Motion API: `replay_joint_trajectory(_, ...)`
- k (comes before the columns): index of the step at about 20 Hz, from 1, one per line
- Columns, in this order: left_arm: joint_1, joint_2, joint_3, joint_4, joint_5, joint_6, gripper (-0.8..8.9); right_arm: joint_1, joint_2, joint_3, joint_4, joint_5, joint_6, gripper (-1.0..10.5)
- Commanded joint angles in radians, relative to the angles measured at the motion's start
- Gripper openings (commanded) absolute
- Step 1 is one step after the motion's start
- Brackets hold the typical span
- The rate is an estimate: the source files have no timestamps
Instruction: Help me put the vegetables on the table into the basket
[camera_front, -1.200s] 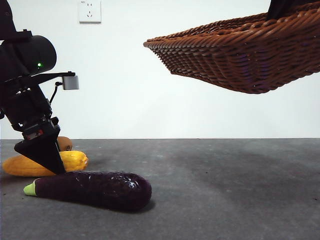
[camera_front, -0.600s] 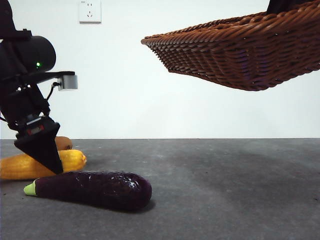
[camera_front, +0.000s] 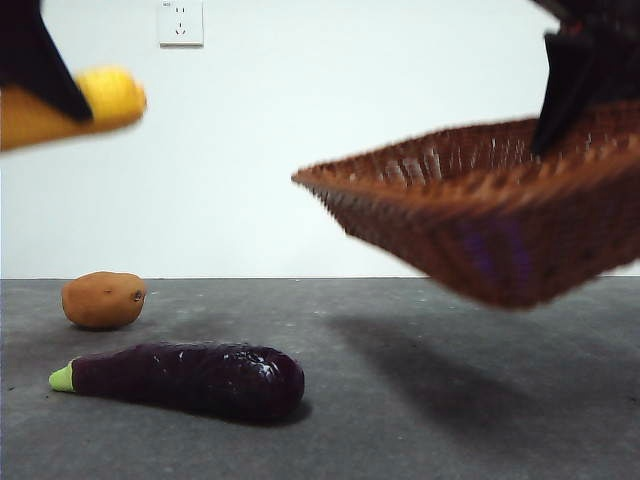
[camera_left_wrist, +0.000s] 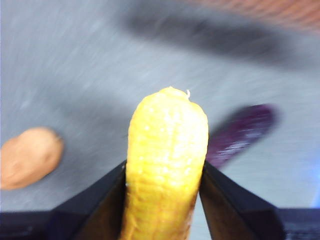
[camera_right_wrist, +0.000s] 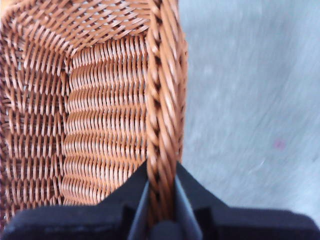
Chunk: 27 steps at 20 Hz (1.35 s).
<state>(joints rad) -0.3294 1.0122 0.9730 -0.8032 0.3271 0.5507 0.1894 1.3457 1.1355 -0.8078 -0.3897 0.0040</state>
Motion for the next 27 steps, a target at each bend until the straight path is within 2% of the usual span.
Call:
replay_joint_trajectory(1, -0.072, -0.084, 0.0, -0.016, 0.005, -0.125, -0.08, 0.004, 0.0, -0.058, 0.067, -0.03, 0.077, -0.1)
replay_joint_trajectory(4, -0.2, -0.127, 0.0, 0.03, -0.024, -0.251, -0.08, 0.051, 0.0, -0.103, 0.124, -0.029, 0.132, -0.1)
replay_joint_trajectory(6, -0.31, -0.1, 0.0, 0.094, -0.058, -0.322, -0.08, 0.119, 0.0, -0.11, 0.168, 0.0, 0.175, -0.1)
replay_joint_trajectory(9, -0.475, 0.018, 0.0, 0.215, -0.121, -0.402, -0.08, 0.216, 0.0, -0.11, 0.227, 0.032, 0.24, -0.1)
replay_joint_trajectory(12, -0.583, 0.183, 0.0, 0.344, -0.125, -0.442, -0.08, 0.275, 0.0, -0.11, 0.265, 0.057, 0.283, -0.1)
replay_joint_trajectory(16, -0.634, 0.349, 0.0, 0.454, -0.145, -0.496, -0.08, 0.282, 0.0, -0.11, 0.261, 0.068, 0.284, -0.1)
replay_joint_trajectory(22, -0.639, 0.415, 0.0, 0.492, -0.143, -0.528, 0.01, 0.283, 0.0, -0.11, 0.27, 0.068, 0.283, -0.1)
replay_joint_trajectory(23, -0.639, 0.415, 0.0, 0.497, -0.136, -0.528, 0.29, 0.283, 0.0, -0.11, 0.27, 0.068, 0.281, -0.1)
replay_joint_trajectory(24, -0.639, 0.415, 0.0, 0.505, -0.137, -0.528, 1.38, 0.283, 0.0, -0.11, 0.27, 0.068, 0.28, -0.1)
replay_joint_trajectory(26, -0.639, 0.415, 0.0, 0.505, -0.136, -0.528, 4.27, 0.283, 0.0, -0.11, 0.269, 0.067, 0.28, -0.1)
replay_joint_trajectory(27, -0.641, 0.415, 0.0, 0.505, -0.135, -0.528, 4.67, 0.283, 0.0, -0.11, 0.269, 0.067, 0.28, -0.1)
